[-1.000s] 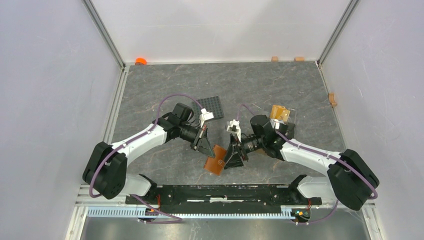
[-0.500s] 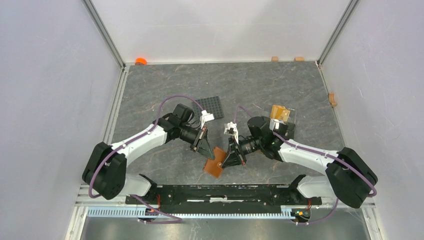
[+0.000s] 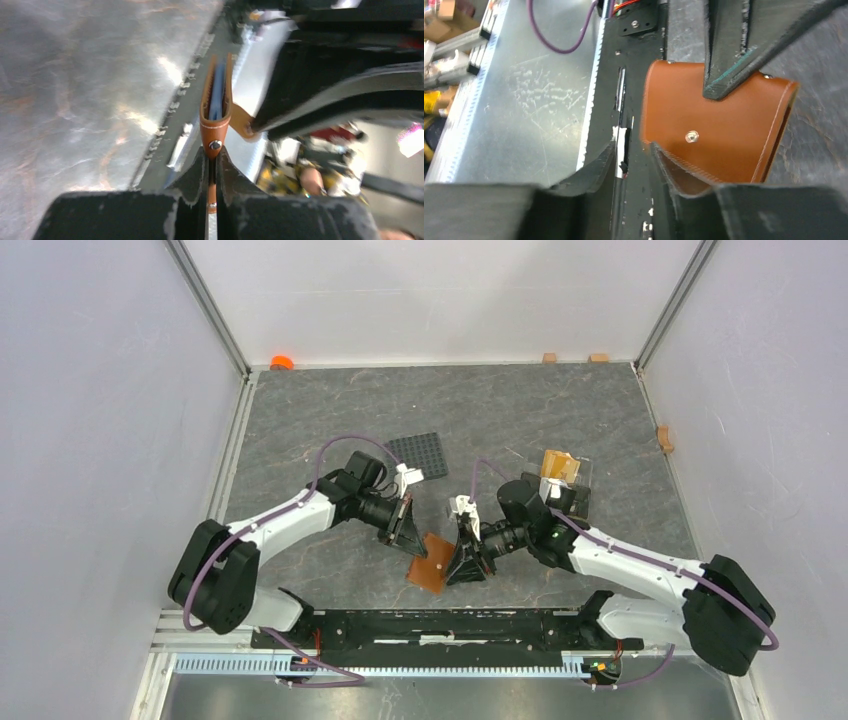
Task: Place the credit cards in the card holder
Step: Open the card holder at the center of the board.
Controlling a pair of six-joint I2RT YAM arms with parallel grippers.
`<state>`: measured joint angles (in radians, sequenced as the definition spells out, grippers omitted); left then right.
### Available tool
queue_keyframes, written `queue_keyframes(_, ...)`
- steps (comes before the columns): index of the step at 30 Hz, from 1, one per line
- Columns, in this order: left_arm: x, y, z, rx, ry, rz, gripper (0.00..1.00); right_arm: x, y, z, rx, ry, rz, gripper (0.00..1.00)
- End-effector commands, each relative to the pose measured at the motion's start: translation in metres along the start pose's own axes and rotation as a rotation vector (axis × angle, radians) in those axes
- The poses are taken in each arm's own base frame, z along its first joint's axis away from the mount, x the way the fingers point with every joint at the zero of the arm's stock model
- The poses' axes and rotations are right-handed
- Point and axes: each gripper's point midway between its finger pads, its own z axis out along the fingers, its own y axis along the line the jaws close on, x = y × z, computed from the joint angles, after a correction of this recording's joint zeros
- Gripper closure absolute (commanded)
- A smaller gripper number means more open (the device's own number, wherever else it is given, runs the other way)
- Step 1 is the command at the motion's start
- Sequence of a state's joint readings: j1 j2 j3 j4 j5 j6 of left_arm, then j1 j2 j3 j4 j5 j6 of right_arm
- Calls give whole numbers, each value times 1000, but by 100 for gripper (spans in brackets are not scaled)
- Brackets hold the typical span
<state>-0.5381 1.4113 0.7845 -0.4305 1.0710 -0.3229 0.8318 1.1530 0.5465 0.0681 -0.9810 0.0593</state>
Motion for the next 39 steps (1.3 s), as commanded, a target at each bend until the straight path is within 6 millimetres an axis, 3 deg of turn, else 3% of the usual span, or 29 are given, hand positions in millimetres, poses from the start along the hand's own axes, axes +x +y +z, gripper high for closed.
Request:
queue_keyframes(1,-23,40,-5,-236,-254,-62,98,-28,-26,-10,239,-43,27,53)
queue_keyframes(3,-26,45,-8,-256,-385,-102,98,-32,-45,-18,382,-90,108,36)
queue_keyframes(6,-24,53,-14,-279,-523,-147,98,-23,-68,-24,533,-150,264,29)
queue_keyframes(10,-17,63,-20,-316,-612,-188,98,1,-79,-14,574,-171,429,33)
queue_keyframes(15,-6,78,-22,-354,-656,-232,98,18,-86,2,617,-154,502,33)
queue_keyframes(20,0,83,-20,-361,-649,-242,98,21,-97,15,655,-160,500,35)
queue_keyframes(26,0,86,-19,-371,-638,-239,98,14,-108,44,605,-116,482,43)
queue_keyframes(34,2,88,-18,-376,-624,-237,98,27,-143,44,754,-55,471,41)
queue_keyframes(39,1,89,-18,-380,-627,-235,98,44,-156,37,849,14,473,55)
